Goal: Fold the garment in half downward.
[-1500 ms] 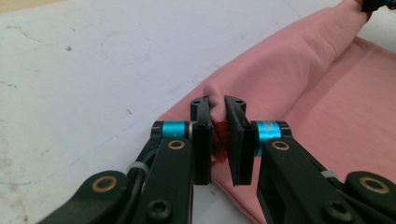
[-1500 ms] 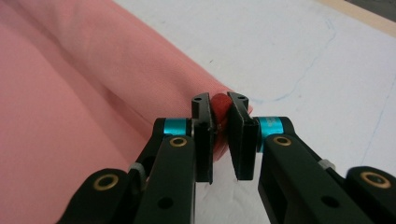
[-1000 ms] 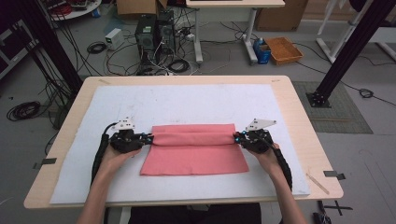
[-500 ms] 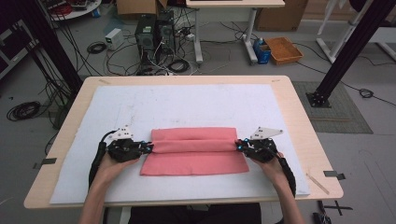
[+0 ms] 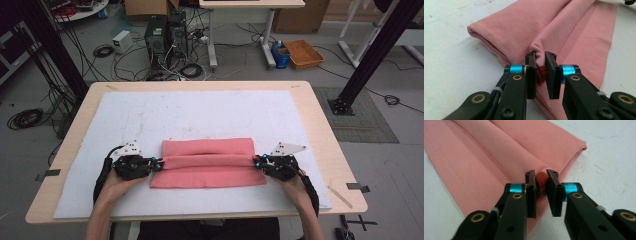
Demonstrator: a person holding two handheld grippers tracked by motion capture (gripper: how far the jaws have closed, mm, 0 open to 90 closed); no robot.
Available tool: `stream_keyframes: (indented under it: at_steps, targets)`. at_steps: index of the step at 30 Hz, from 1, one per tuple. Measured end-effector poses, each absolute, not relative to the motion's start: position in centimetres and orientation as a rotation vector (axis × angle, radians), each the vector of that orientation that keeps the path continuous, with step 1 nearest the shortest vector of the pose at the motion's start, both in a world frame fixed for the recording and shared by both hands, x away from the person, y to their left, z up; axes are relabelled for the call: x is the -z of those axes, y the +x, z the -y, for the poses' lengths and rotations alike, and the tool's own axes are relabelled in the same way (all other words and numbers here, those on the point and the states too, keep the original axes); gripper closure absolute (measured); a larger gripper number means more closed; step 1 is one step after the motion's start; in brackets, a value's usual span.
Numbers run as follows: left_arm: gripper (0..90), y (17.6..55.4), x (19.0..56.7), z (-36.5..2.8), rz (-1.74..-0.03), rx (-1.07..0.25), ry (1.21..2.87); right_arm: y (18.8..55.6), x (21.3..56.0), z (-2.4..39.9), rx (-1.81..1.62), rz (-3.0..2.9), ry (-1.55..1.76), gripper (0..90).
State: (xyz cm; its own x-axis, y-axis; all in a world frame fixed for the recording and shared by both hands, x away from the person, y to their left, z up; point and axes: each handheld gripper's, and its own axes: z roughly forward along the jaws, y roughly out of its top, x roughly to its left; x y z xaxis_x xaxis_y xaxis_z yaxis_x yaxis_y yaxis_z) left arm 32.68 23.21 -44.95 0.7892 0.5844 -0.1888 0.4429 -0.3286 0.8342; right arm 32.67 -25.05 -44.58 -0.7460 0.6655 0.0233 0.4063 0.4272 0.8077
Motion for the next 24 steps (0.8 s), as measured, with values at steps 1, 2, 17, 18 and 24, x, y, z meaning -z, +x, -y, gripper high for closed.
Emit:
stream_keyframes:
  at_steps: [1, 2, 17, 18, 24]
  targets:
    - [74.8, 32.6, 44.9, -23.3, -0.764, -0.179, 1.972, 32.7, 44.6, 25.0, -1.228, -2.389, 0.932, 70.6]
    - [74.0, 32.5, 44.9, -23.3, -0.755, -0.185, 1.967, 32.6, 44.7, 25.1, -1.232, -2.393, 0.924, 69.5]
    - [81.2, 30.9, 44.4, -22.9, -0.674, -0.193, 2.008, 30.9, 44.0, 24.6, -1.256, -2.397, 0.793, 83.7]
    - [81.2, 30.7, 44.4, -23.0, -0.669, -0.189, 2.012, 30.8, 44.0, 24.7, -1.262, -2.398, 0.787, 83.8]
    - [81.1, 30.2, 44.4, -23.4, -0.653, -0.193, 2.033, 29.9, 44.0, 25.5, -1.302, -2.415, 0.774, 83.9]
